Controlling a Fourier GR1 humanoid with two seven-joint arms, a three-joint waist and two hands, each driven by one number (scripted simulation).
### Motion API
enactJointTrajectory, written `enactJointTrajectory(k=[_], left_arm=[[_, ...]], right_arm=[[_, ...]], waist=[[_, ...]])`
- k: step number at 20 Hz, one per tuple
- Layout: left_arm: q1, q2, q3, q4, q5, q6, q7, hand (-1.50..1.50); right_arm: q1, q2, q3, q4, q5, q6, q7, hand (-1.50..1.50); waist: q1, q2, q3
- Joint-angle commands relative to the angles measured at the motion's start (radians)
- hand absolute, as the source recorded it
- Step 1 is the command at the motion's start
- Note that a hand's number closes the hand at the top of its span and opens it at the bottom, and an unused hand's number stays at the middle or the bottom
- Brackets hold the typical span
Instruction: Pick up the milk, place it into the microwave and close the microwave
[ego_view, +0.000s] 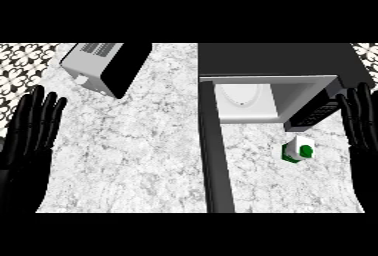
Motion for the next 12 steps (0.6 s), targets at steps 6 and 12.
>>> enactJointTrajectory(k=[6, 12], left_arm=[[0.059, -0.081, -0.049, -0.039, -0.046, 0.062, -0.012, -1.5], [0.292, -0.084, -0.034, -0.168, 0.064, 0.043, 0.047, -1.5]], right_arm=[[-0.094, 0.041, 0.027, 0.006, 0.011, -0.017, 0.026, -1.5], [0.02, 0.024, 0.028, -0.013, -0.035, 0.043, 0.066, -1.5]], waist=[[0.013, -0.01, -0.011], [0.015, -0.012, -0.011]])
